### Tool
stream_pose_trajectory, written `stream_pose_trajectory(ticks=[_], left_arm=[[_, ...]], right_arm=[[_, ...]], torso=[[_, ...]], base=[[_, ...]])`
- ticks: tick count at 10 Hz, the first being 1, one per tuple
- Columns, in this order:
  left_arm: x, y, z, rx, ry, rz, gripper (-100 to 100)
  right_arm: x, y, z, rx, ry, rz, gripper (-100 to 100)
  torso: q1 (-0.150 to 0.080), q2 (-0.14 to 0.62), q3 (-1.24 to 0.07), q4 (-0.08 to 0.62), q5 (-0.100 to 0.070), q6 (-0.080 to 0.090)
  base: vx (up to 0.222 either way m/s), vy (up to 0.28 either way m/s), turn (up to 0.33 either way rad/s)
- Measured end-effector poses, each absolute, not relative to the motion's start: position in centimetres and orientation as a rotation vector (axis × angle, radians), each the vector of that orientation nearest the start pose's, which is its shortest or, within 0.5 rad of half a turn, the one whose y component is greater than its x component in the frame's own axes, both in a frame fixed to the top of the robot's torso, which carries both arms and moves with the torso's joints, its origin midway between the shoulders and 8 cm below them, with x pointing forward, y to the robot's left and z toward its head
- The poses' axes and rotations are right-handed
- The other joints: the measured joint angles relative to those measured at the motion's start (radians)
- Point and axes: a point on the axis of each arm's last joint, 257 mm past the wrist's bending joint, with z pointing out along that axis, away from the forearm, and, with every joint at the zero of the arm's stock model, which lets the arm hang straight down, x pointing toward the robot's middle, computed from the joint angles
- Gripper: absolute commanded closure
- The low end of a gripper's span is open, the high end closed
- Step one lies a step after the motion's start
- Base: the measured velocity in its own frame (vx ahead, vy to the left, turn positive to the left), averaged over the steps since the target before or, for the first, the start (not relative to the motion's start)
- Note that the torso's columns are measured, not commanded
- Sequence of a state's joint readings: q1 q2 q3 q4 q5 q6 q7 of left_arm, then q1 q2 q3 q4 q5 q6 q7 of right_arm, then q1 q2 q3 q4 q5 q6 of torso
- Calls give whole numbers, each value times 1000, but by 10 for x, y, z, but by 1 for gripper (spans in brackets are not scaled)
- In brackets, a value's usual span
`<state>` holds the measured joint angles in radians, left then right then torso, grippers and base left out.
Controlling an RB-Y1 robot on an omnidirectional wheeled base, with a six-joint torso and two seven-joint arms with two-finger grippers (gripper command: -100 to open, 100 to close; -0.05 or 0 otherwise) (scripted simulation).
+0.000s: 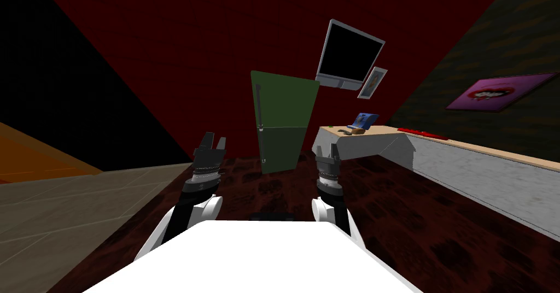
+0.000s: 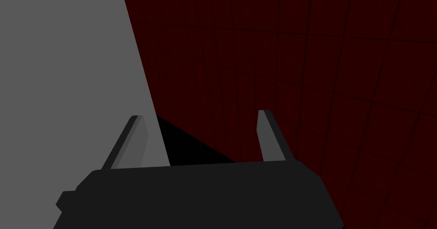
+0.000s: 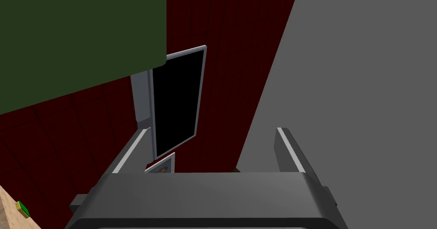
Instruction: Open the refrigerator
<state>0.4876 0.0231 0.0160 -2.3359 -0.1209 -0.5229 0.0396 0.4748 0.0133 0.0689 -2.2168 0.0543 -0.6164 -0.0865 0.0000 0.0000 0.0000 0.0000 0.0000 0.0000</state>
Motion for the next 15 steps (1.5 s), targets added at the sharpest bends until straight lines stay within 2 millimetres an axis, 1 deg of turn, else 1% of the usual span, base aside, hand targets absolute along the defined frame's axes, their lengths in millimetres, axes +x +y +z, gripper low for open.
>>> stream_pose_trajectory(ticks=[1, 2, 9, 10, 11, 12, 14, 15], left_arm=[[331, 261, 55, -506, 631, -1271, 0], [331, 261, 55, -506, 631, -1271, 0], [331, 261, 55, -505, 631, -1271, 0], [331, 261, 55, -505, 631, -1271, 0], [331, 261, 55, -506, 631, -1271, 0], [331, 261, 55, -506, 631, -1271, 0], [331, 261, 55, -506, 631, -1271, 0], [331, 261, 55, -506, 631, -1271, 0]], right_arm=[[341, -246, 26, 609, 563, 1448, 0], [341, -246, 26, 609, 563, 1448, 0], [341, -246, 26, 609, 562, 1448, 0], [341, -246, 26, 609, 562, 1448, -100], [343, -246, 22, 598, 592, 1440, -100], [344, -245, 15, 587, 635, 1425, -100], [350, -246, -3, 568, 729, 1379, -100], [353, -248, -7, 558, 758, 1364, -100]], torso=[[0, 40, -82, 41, 0, 0], [0, 104, -209, 105, 0, 0], [0, 618, -1234, 617, 0, 0], [0, 691, -1382, 691, 0, 0], [1, 725, -1451, 724, 0, 0], [4, 734, -1471, 734, 1, 0], [4, 738, -1476, 738, 1, 0], [-1, 739, -1475, 738, 0, 0]], base=[[0, 0, 0], [0, 0, 0], [0, 0, 0], [8, 29, 42], [15, 92, 66], [29, 133, 58], [7, 139, 54], [12, 115, 60]])
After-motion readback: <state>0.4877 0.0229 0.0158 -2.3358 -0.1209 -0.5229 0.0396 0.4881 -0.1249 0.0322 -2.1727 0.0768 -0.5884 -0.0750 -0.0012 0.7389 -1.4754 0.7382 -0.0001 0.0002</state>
